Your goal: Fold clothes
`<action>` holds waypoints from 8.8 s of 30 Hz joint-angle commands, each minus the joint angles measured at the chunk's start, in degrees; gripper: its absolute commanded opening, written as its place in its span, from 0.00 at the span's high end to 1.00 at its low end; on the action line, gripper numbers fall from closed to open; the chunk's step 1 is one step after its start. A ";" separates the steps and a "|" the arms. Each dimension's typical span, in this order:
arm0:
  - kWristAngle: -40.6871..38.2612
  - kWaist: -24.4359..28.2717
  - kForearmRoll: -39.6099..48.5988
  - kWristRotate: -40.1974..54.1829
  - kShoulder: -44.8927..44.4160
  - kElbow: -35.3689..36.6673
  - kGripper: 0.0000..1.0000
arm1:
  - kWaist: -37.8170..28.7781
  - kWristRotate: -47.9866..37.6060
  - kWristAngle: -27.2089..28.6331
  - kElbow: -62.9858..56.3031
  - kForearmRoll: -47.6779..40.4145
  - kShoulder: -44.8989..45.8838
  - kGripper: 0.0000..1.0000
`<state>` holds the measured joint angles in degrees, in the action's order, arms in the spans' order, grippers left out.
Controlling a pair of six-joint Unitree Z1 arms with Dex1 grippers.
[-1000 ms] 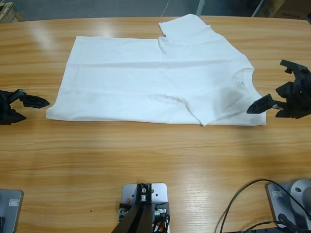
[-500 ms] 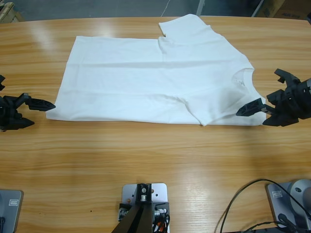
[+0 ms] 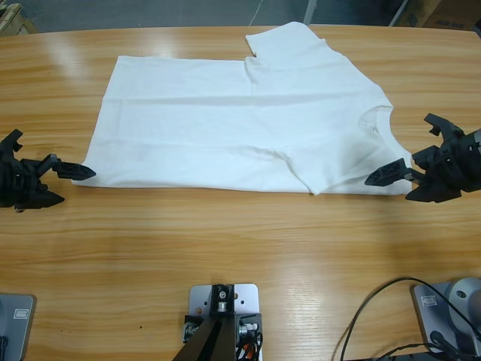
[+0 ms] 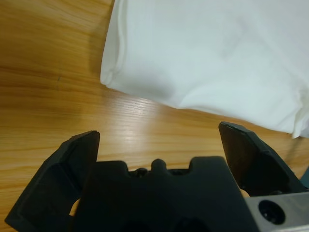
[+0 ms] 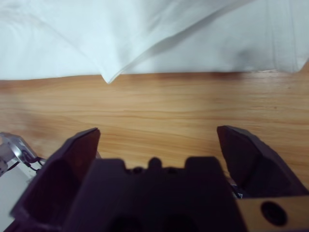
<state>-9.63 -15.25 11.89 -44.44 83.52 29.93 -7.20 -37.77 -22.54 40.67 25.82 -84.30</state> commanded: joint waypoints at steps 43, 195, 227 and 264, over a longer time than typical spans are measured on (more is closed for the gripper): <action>0.14 2.59 -10.84 -1.25 12.72 -1.28 0.36 | 0.87 -0.64 -2.07 -2.09 -1.03 1.24 0.01; -0.39 -4.09 -15.23 -11.51 -3.14 -18.26 1.00 | 21.79 -24.72 0.56 -28.95 -26.29 7.06 1.00; -0.63 -10.86 -12.30 -19.51 -2.52 -17.18 1.00 | 14.67 -21.91 5.84 -15.82 -3.32 -4.39 1.00; 0.79 -6.73 6.12 -14.94 -13.09 -4.28 0.07 | 14.65 -20.06 5.42 -11.14 5.01 -1.42 0.00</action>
<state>-9.73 -21.48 8.76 -62.80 78.28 18.39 8.06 -58.62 -16.79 28.56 28.45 -88.85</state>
